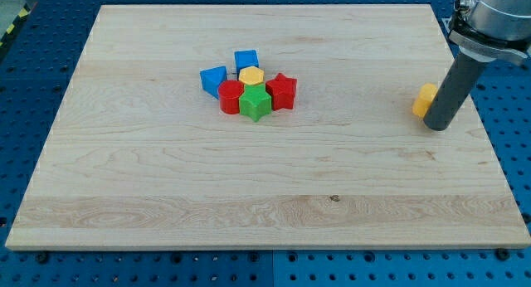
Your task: Push the yellow heart closer to the group of blocks
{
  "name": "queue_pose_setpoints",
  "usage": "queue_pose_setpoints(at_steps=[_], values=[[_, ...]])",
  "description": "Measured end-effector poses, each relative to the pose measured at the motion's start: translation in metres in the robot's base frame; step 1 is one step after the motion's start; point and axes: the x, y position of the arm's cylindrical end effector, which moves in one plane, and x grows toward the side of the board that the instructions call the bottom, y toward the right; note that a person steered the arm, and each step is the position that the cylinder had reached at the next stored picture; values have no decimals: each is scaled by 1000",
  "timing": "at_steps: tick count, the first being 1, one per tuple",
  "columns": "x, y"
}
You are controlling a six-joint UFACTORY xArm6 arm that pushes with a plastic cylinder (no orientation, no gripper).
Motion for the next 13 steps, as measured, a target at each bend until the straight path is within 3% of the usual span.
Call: queue_pose_setpoints(at_steps=[2,4,7,8,10,11,12,13], values=[[-8,22],[-38,-23],[-94,-26],[-112,-58],[-113,-111],[-127,-111],[-167,-112],[-171,-114]])
